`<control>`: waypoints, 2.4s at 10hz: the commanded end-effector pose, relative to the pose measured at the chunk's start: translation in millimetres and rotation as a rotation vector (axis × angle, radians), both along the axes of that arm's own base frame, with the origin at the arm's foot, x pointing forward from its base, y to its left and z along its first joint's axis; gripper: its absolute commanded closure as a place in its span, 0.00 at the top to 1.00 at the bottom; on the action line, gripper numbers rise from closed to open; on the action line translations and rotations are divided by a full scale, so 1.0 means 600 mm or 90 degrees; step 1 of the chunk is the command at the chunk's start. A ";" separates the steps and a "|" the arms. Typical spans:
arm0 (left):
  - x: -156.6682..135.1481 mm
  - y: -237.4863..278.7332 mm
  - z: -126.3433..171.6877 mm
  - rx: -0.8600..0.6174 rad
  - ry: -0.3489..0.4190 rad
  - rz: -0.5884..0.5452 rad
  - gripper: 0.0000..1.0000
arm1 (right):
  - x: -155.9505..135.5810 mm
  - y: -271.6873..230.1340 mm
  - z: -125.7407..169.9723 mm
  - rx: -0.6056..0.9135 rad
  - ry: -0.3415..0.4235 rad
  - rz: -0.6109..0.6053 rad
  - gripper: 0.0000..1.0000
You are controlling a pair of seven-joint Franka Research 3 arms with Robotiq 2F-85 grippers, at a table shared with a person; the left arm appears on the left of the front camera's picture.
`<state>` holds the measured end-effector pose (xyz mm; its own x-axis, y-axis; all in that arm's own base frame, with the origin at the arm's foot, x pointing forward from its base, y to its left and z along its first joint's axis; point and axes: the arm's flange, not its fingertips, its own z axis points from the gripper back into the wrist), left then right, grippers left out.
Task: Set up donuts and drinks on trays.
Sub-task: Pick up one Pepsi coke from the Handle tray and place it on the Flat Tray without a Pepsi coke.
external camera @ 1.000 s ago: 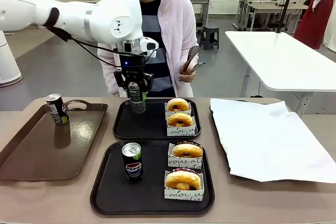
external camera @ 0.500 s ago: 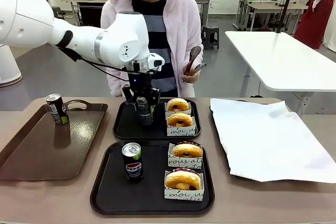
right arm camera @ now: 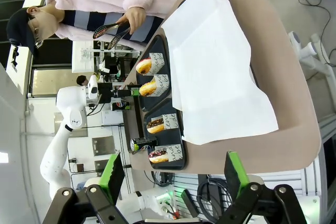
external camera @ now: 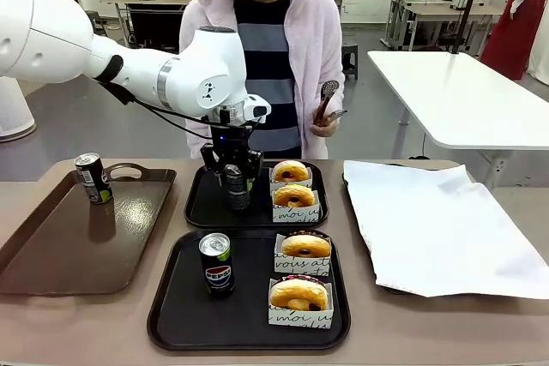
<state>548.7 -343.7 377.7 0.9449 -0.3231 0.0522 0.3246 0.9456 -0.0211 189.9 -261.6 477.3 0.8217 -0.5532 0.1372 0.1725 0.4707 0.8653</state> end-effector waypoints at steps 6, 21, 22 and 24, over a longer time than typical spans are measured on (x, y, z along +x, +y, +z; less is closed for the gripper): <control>0.000 0.008 0.008 -0.003 -0.004 -0.012 1.00 | -0.002 -0.002 -0.002 0.002 -0.001 0.005 1.00; -0.190 0.092 0.242 -0.005 0.048 -0.114 1.00 | -0.002 -0.002 -0.002 0.002 -0.001 0.005 1.00; -0.190 0.092 0.242 -0.005 0.048 -0.114 1.00 | -0.002 -0.002 -0.002 0.002 -0.001 0.005 1.00; -0.190 0.092 0.242 -0.005 0.048 -0.114 1.00 | -0.002 -0.002 -0.002 0.002 -0.001 0.005 1.00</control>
